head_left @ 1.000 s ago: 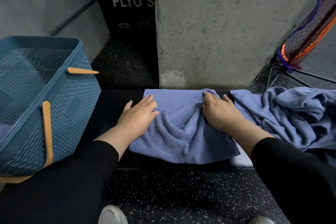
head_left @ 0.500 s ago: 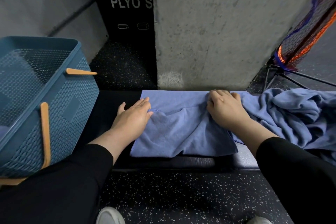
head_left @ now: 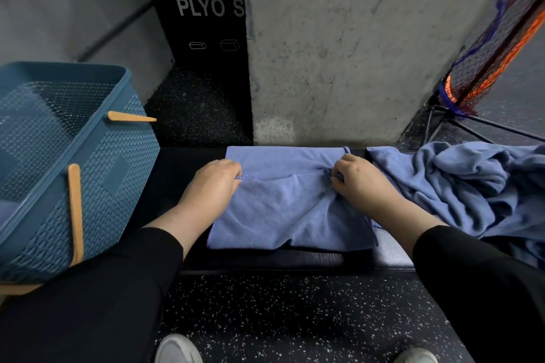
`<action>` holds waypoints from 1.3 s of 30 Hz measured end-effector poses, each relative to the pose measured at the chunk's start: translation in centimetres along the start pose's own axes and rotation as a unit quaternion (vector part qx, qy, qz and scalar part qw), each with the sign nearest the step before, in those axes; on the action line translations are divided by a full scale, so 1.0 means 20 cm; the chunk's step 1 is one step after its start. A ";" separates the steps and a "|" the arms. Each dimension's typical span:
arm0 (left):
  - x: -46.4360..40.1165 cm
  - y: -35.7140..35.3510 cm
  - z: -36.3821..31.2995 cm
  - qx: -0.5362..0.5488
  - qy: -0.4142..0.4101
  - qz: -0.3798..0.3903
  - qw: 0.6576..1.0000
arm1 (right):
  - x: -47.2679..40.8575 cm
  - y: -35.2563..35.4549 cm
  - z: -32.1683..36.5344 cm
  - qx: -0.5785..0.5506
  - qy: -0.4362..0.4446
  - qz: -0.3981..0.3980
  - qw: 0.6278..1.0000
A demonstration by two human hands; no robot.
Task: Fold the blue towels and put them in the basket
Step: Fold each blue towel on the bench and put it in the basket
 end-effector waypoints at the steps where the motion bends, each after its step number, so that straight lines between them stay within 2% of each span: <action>1: 0.00 0.00 0.00 0.004 0.006 0.009 1.000 | 0.01 0.00 0.01 -0.003 -0.002 0.006 1.000; 5: 0.02 0.03 -0.02 0.007 0.012 0.046 0.999 | 0.06 0.04 0.04 -0.022 0.004 0.025 0.999; 9: 0.08 0.10 -0.04 -0.009 0.009 0.135 0.991 | 0.13 0.09 0.08 -0.032 0.017 0.062 0.997; 13: 0.19 0.20 -0.07 -0.056 -0.029 0.206 0.977 | 0.24 0.16 0.13 -0.020 0.020 0.121 0.992; 16: 0.27 0.26 -0.09 -0.048 -0.048 0.224 0.972 | 0.33 0.23 0.19 -0.001 0.035 0.160 0.986; 18: 0.30 0.30 -0.11 -0.040 -0.039 0.229 0.972 | 0.37 0.26 0.20 -0.006 0.037 0.154 0.987; 22: 0.29 0.34 -0.08 0.023 0.033 0.253 0.967 | 0.41 0.34 0.20 -0.195 -0.009 0.072 0.978; 25: 0.26 0.34 -0.05 0.106 0.084 0.215 0.967 | 0.36 0.36 0.21 -0.258 -0.053 0.006 0.965; 30: 0.13 0.37 -0.02 0.157 0.135 -0.012 0.978 | 0.18 0.32 0.21 -0.246 -0.101 -0.046 0.963; 32: 0.07 0.35 -0.01 0.149 0.153 -0.064 0.975 | 0.11 0.29 0.21 -0.208 -0.098 -0.044 0.972; 34: 0.03 0.30 0.00 0.138 0.160 -0.063 0.975 | 0.05 0.24 0.21 -0.173 -0.083 -0.015 0.981; 37: 0.00 0.19 0.01 0.098 0.137 0.010 0.986 | 0.01 0.14 0.23 -0.131 -0.065 0.068 0.987; 39: -0.01 0.11 0.02 0.047 0.099 0.050 0.993 | 0.01 0.09 0.24 -0.106 -0.051 0.094 0.989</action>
Point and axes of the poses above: each hand's wrist, its own x-axis away from the middle knuckle, its own y-axis out of the back of the hand, z = x × y, the point moved 2 cm from there along -x, towards the middle knuckle, and after that the axes turned 2 degrees about -z, right-handed, at the moved point
